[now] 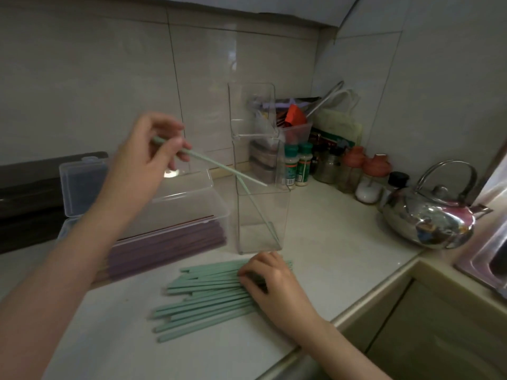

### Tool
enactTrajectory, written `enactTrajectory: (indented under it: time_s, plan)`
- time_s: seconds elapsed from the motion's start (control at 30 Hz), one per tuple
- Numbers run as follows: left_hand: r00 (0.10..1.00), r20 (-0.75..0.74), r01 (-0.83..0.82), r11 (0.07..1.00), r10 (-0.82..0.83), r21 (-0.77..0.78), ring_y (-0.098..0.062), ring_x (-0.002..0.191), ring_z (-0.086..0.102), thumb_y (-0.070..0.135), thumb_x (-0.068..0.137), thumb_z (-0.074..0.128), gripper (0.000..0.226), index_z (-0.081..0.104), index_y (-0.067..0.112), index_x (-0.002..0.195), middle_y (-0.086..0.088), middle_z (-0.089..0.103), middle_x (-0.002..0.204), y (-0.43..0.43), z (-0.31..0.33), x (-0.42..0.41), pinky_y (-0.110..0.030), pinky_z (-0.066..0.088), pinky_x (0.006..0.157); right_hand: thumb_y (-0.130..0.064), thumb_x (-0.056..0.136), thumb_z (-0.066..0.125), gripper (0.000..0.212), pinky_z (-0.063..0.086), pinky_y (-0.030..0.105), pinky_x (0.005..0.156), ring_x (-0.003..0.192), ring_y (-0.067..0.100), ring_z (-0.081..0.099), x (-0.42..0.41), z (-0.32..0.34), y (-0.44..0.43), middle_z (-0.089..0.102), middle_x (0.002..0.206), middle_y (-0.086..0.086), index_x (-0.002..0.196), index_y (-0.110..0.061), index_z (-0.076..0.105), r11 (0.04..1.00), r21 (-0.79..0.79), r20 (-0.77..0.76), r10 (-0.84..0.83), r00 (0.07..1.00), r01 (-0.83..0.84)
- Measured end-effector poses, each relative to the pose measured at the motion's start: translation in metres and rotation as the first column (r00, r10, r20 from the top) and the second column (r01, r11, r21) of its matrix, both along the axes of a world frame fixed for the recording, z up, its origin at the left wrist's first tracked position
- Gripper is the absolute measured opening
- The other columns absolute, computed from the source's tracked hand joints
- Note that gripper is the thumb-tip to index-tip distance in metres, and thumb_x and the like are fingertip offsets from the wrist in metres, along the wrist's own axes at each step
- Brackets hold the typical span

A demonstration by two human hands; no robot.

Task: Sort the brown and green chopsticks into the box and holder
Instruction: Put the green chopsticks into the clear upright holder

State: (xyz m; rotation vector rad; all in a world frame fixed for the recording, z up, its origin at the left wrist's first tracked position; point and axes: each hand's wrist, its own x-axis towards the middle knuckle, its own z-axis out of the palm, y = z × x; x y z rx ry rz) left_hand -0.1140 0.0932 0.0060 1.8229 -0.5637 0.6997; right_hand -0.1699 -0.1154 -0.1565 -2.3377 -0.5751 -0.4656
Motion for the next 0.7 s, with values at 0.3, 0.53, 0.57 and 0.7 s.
enactTrajectory:
  time_s: [0.3, 0.53, 0.57, 0.7]
  plan:
    - [0.978, -0.209, 0.130, 0.836, -0.019, 0.533, -0.003, 0.068, 0.061, 0.009, 0.093, 0.048, 0.015, 0.052, 0.022, 0.100, 0.006, 0.062, 0.083, -0.061, 0.058, 0.066, -0.016, 0.042, 0.057, -0.025, 0.089, 0.058, 0.011, 0.036, 0.020, 0.085, 0.095, 0.010, 0.046, 0.002, -0.006, 0.001, 0.056, 0.092, -0.005, 0.093, -0.019, 0.067, 0.999, 0.039, 0.011, -0.008, 1.000, 0.008]
    - [0.990, -0.140, 0.093, 0.605, 0.030, 0.790, -0.015, 0.085, 0.060, 0.007, 0.082, 0.063, 0.016, 0.066, 0.016, 0.095, 0.005, 0.064, 0.085, -0.093, 0.033, 0.076, -0.026, 0.045, 0.074, -0.026, 0.089, 0.057, 0.011, 0.038, 0.023, 0.086, 0.094, 0.009, 0.045, 0.003, -0.006, 0.000, 0.055, 0.092, -0.006, 0.092, -0.020, 0.066, 0.998, 0.063, 0.007, 0.006, 1.000, -0.007]
    - [0.993, -0.112, 0.076, 0.564, 0.028, 0.822, -0.015, 0.086, 0.061, 0.007, 0.080, 0.066, 0.018, 0.067, 0.016, 0.096, 0.002, 0.066, 0.087, -0.094, 0.032, 0.075, -0.027, 0.045, 0.077, -0.026, 0.089, 0.058, 0.011, 0.038, 0.023, 0.086, 0.094, 0.009, 0.045, 0.003, -0.007, 0.000, 0.055, 0.091, -0.006, 0.092, -0.020, 0.067, 0.997, 0.072, 0.005, 0.007, 1.000, -0.008]
    - [0.997, -0.080, 0.061, 0.518, 0.014, 0.853, -0.013, 0.087, 0.064, 0.008, 0.077, 0.069, 0.022, 0.070, 0.019, 0.095, 0.001, 0.071, 0.090, -0.093, 0.027, 0.073, -0.027, 0.047, 0.082, -0.027, 0.089, 0.058, 0.012, 0.037, 0.022, 0.085, 0.093, 0.008, 0.045, 0.004, -0.007, -0.001, 0.055, 0.091, -0.006, 0.091, -0.020, 0.067, 0.997, 0.075, 0.009, 0.005, 1.000, -0.006]
